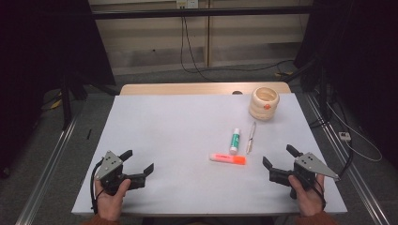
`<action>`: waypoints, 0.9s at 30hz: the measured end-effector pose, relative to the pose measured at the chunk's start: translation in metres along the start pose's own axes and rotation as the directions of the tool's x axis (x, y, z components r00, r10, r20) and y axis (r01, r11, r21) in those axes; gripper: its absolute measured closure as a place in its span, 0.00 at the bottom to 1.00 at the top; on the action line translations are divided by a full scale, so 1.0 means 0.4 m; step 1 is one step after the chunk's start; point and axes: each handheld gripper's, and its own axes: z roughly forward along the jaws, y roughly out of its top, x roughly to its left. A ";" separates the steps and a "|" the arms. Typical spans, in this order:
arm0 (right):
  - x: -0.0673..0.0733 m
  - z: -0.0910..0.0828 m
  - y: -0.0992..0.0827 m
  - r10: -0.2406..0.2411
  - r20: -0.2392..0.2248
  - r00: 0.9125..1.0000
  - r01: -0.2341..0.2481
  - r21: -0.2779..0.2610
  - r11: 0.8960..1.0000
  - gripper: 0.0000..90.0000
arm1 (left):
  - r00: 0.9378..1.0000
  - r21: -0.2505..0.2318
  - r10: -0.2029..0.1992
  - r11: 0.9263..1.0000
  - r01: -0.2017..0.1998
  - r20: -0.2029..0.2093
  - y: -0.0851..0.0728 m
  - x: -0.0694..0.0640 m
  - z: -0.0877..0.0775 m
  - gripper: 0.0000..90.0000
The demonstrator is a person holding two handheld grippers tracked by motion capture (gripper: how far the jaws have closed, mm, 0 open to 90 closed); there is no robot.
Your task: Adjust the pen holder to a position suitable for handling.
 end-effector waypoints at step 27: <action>-0.009 0.038 0.031 -0.021 0.010 1.000 0.020 0.062 0.998 0.04 | 0.999 0.016 -0.030 0.999 0.029 0.025 0.002 0.003 0.003 0.07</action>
